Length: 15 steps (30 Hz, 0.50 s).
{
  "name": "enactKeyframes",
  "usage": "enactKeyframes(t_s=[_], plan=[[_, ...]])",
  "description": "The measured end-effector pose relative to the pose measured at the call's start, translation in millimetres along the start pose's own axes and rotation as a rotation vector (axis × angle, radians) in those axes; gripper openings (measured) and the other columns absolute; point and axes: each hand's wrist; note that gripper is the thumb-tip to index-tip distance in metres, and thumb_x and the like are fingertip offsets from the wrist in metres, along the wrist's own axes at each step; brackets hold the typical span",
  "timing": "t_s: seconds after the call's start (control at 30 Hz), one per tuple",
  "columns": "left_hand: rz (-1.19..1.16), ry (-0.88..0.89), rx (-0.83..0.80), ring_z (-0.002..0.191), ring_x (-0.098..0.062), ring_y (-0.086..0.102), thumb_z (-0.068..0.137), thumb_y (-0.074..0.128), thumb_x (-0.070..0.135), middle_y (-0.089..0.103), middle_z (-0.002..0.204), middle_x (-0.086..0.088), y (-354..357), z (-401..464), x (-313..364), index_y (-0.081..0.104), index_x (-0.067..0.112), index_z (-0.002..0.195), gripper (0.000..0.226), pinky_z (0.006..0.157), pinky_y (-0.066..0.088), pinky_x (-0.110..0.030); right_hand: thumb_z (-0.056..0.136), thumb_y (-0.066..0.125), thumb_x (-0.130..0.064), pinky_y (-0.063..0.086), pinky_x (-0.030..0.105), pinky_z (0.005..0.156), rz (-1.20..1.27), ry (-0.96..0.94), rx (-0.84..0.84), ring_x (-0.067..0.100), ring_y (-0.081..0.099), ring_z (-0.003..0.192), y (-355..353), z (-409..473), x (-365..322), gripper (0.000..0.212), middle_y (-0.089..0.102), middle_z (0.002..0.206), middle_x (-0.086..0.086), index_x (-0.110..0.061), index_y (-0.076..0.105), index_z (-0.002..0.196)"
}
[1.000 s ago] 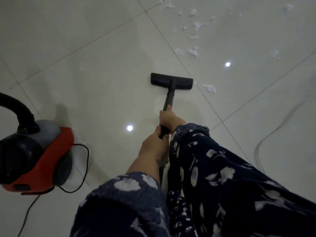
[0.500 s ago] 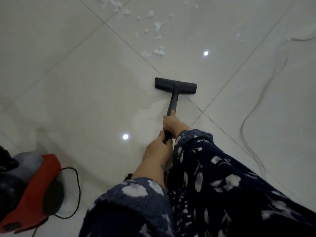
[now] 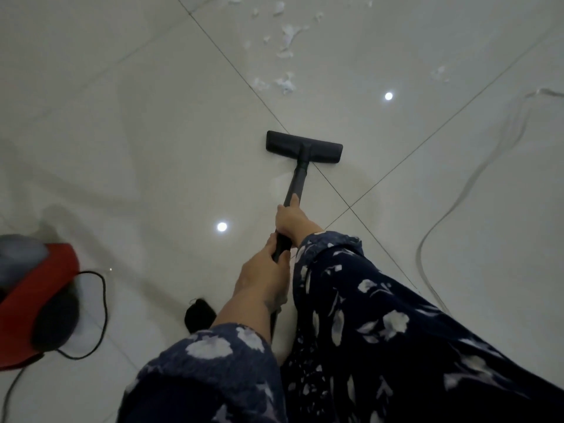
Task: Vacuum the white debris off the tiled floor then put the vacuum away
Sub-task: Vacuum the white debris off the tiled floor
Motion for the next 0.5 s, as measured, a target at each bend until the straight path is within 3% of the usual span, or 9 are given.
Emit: enactKeyframes(t_s=[0.1,0.13,0.2,0.27,0.4,0.5], plan=[[-0.062,0.0,0.027,0.065,-0.025,0.063,0.099,0.04,0.047,0.068,0.108,-0.011,4.5,10.1,15.7,0.035,0.051,0.143,0.044,0.05,0.049,-0.028,0.102,0.027,-0.009,0.029,0.04,0.111,0.087,0.162,-0.057,0.035,0.037,0.133,-25.5,13.2,-7.5,0.046,0.024,0.152,0.023,0.003,0.021,0.147],[-0.075,0.01,0.036,0.066,-0.026,0.062,0.098,0.04,0.047,0.068,0.108,-0.013,5.4,14.6,20.1,0.037,0.052,0.141,0.044,0.052,0.049,-0.029,0.102,0.028,-0.009,0.031,0.04,0.11,-0.008,0.14,-0.062,0.031,0.042,0.128,-33.3,16.4,-12.0,0.045,0.028,0.149,0.022,0.007,0.027,0.144],[-0.114,0.018,0.055,0.076,-0.034,0.066,0.097,0.04,0.046,0.067,0.111,-0.015,6.4,22.6,28.6,0.038,0.052,0.14,0.043,0.06,0.055,-0.037,0.102,0.032,-0.014,0.036,0.038,0.105,0.011,0.128,-0.069,0.018,0.049,0.111,-44.7,18.4,-16.7,0.046,0.04,0.142,0.017,0.007,0.029,0.144],[-0.163,0.012,0.077,0.081,-0.036,0.066,0.098,0.04,0.042,0.066,0.113,-0.016,6.6,29.7,34.3,0.039,0.048,0.141,0.043,0.066,0.056,-0.04,0.101,0.036,-0.014,0.026,0.05,0.114,-0.258,0.038,-0.093,0.022,0.047,0.118,-51.7,29.6,-18.8,0.038,0.048,0.134,0.014,0.004,0.047,0.133],[-0.251,0.036,0.072,0.057,-0.02,0.055,0.101,0.039,0.036,0.061,0.091,-0.011,0.8,39.1,42.0,0.04,0.043,0.142,0.042,0.045,0.045,-0.024,0.1,0.04,-0.017,0.013,0.056,0.117,-0.476,0.022,-0.098,0.027,0.041,0.126,-54.2,47.4,-22.8,0.033,0.049,0.13,0.012,-0.002,0.054,0.126],[-0.239,0.071,0.029,0.062,-0.013,0.06,0.102,0.043,0.036,0.065,0.099,-0.004,-14.2,46.1,52.4,0.033,0.045,0.147,0.047,0.04,0.046,-0.018,0.1,0.041,-0.02,0.018,0.055,0.116,-0.487,-0.053,-0.066,0.024,0.04,0.128,-66.3,63.8,-36.5,0.033,0.049,0.132,0.011,-0.006,0.054,0.127]])
Point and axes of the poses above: each hand's wrist, its own z-axis towards the middle knuckle, its own y-axis out of the palm, x = y × z
